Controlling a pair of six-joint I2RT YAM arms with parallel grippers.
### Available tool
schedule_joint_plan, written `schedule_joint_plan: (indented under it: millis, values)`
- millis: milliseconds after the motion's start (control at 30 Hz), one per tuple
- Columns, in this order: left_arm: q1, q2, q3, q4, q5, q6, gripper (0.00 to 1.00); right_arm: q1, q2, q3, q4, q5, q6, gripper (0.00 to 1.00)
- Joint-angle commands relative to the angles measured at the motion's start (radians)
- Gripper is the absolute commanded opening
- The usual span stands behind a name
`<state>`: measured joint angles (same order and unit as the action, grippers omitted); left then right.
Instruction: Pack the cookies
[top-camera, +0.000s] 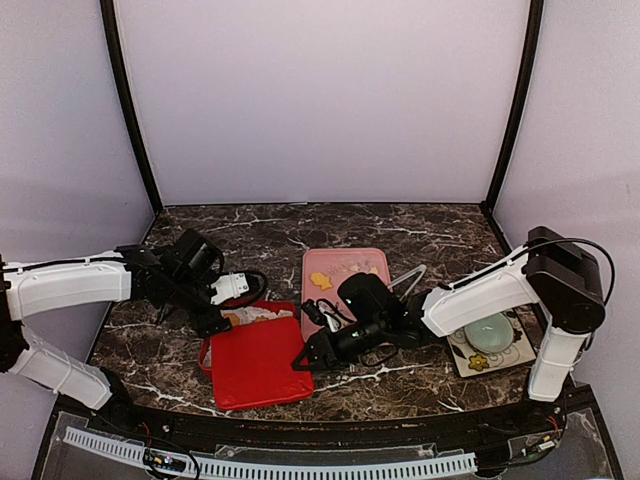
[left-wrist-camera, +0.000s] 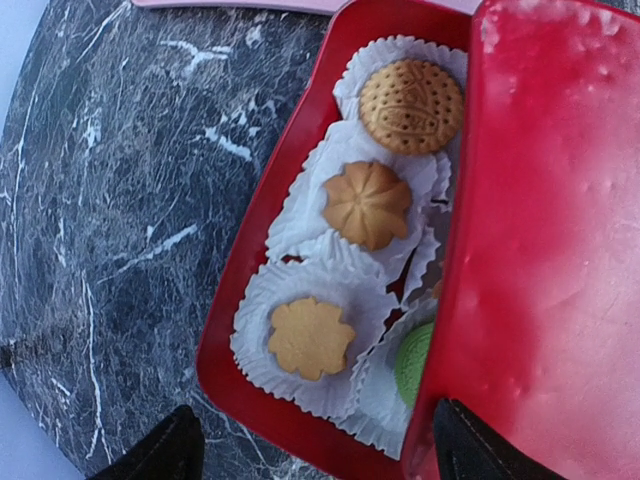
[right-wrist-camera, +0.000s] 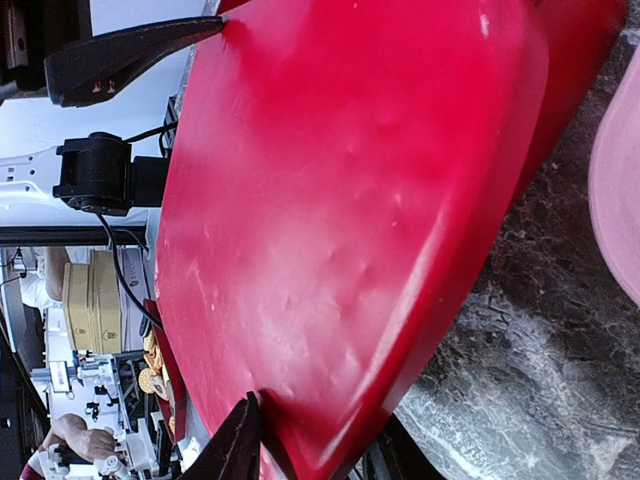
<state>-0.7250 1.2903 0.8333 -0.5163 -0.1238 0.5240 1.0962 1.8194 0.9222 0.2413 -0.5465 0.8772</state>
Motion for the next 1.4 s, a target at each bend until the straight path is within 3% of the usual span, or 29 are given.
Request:
schedule_joint_plan:
  millis: [0,133,167,333,700,1200,1367]
  values:
    - [0.059,-0.023,0.024,-0.113,0.047,0.038,0.83,0.01,0.02,0.012,0.024,0.001,0.001,0.35]
    - [0.101,-0.062,0.05,-0.164,0.142,0.038,0.86,0.013,0.029,0.036,-0.002,0.006,0.009,0.33]
    - [0.118,-0.071,0.054,-0.182,0.176,0.034,0.88,0.014,0.033,0.044,-0.021,0.214,0.102,0.23]
    - [0.161,-0.118,0.031,-0.251,0.286,0.046,0.92,0.014,0.033,0.047,-0.033,0.281,0.114,0.22]
    - [0.162,-0.128,-0.022,-0.218,0.232,0.045,0.92,0.019,0.031,0.119,-0.076,0.299,0.142,0.21]
    - [0.162,-0.107,-0.108,-0.152,0.163,0.048,0.91,0.024,0.089,0.17,-0.101,0.283,0.149,0.34]
    - [0.162,-0.115,-0.096,-0.151,0.143,0.064,0.91,0.023,0.082,0.172,-0.112,0.279,0.132,0.52]
